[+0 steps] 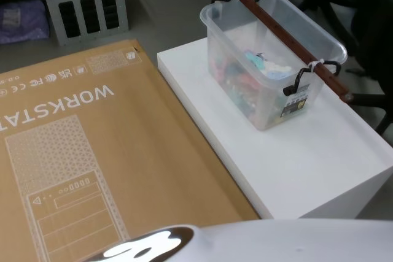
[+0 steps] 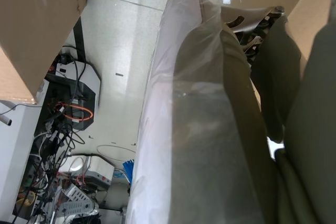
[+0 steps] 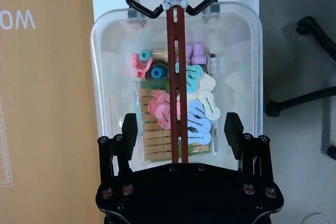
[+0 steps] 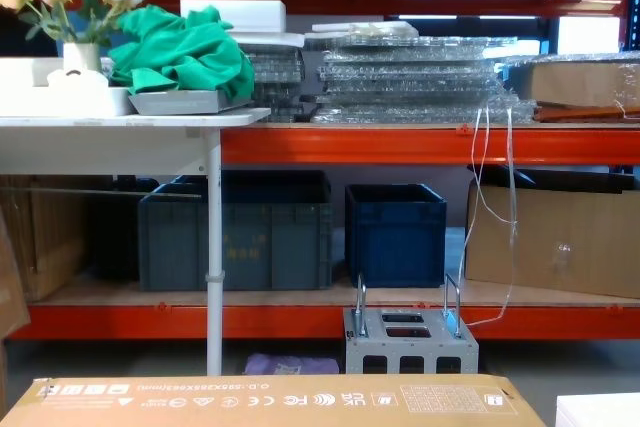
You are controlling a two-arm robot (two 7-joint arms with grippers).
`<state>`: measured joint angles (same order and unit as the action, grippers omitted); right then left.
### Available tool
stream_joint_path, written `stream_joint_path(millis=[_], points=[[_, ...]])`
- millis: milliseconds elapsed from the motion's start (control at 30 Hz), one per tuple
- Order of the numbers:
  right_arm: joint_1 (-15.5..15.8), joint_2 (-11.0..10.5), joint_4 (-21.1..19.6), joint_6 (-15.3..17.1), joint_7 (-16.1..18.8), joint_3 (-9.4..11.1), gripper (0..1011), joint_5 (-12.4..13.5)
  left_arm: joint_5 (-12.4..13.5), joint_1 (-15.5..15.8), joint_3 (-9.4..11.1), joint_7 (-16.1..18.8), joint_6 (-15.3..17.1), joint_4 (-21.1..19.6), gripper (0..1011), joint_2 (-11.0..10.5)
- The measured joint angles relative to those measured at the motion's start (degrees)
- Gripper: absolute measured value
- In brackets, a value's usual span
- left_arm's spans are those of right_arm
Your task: Use one hand to grasp the basket and place it at the designated location.
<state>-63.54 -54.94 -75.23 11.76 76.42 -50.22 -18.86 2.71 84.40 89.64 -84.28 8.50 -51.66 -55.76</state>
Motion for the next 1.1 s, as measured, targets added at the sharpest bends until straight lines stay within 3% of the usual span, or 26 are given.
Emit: stream_joint_path(millis=[1100], points=[[0.00, 0.00, 0.00, -0.03, -0.02, 0.00, 1000, -0.06, 0.00, 0.00, 0.00, 0.00, 0.00, 0.00, 0, 0.00]])
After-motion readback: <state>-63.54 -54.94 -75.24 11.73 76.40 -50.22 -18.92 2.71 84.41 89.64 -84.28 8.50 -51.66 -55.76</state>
